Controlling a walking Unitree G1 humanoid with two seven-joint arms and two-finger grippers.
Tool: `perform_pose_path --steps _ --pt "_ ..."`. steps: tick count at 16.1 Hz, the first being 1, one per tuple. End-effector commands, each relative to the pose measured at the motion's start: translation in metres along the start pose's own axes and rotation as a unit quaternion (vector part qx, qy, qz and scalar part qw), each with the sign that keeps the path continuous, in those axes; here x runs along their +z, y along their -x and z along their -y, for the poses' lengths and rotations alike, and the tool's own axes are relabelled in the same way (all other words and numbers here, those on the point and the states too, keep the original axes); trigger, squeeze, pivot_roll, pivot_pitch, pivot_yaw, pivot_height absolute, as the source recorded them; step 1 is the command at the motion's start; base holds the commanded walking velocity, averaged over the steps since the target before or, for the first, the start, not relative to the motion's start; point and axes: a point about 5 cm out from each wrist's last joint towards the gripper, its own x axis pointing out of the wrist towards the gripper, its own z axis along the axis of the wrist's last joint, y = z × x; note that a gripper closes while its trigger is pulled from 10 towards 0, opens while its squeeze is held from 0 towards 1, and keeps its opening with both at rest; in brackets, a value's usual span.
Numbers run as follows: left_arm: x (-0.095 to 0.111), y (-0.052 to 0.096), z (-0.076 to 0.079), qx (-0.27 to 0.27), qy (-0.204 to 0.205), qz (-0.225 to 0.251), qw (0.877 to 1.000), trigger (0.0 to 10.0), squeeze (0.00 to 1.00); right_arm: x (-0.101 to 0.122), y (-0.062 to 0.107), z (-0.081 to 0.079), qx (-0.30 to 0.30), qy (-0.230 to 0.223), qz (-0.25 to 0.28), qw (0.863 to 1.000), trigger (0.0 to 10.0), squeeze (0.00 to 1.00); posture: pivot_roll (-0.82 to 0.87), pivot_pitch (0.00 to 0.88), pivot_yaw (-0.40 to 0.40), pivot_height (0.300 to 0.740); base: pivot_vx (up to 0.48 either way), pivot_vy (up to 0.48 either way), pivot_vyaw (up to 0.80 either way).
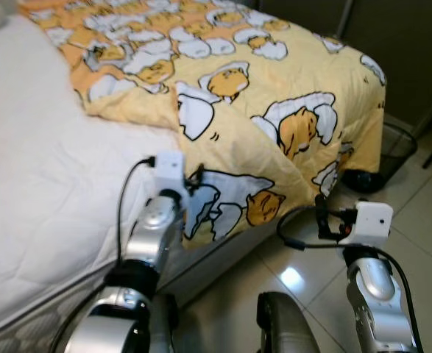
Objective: Clean up the room
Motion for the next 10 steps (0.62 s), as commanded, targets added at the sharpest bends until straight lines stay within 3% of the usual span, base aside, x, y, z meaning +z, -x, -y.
perform_pose_path --steps 1,2,4,7,9,10 --pt "0.012 -0.003 0.005 -0.004 -0.003 0.025 1.0 10.0 0.0 0.001 0.003 0.005 -0.007 -0.003 0.0 1.0 10.0 0.0 -0.15 0.0 0.035 0.587 0.0 0.0 0.0" --pt "0.01 -0.002 0.001 0.007 -0.026 0.026 0.999 10.0 0.0 0.0 0.003 0.005 -0.008 -0.003 -0.002 1.0 10.0 0.0 -0.15 0.0 0.036 0.587 0.0 0.0 0.0" --pt "-0.01 0.0 -0.004 0.018 -0.025 -0.023 0.999 10.0 0.0 0.0 0.004 0.005 -0.005 -0.003 -0.005 1.0 10.0 0.0 -0.15 0.0 0.034 0.587 0.0 0.0 0.0" --pt "-0.032 0.0 0.006 0.006 -0.009 -0.09 0.996 10.0 0.0 -0.001 0.006 0.005 0.003 -0.002 -0.014 1.0 10.0 0.0 -0.15 0.0 0.025 0.587 0.0 0.0 0.0" --pt "-0.041 -0.003 0.003 0.064 -0.015 -0.15 0.987 10.0 0.0 0.0 0.006 0.005 0.016 0.001 -0.022 1.0 10.0 0.0 -0.17 0.0 0.001 0.587 0.0 0.0 0.0" --pt "-0.033 -0.008 -0.001 0.091 -0.002 -0.143 0.986 10.0 0.0 0.002 0.008 0.006 0.022 0.005 -0.021 1.0 10.0 0.0 -0.19 0.0 -0.003 0.587 0.0 0.0 0.0"
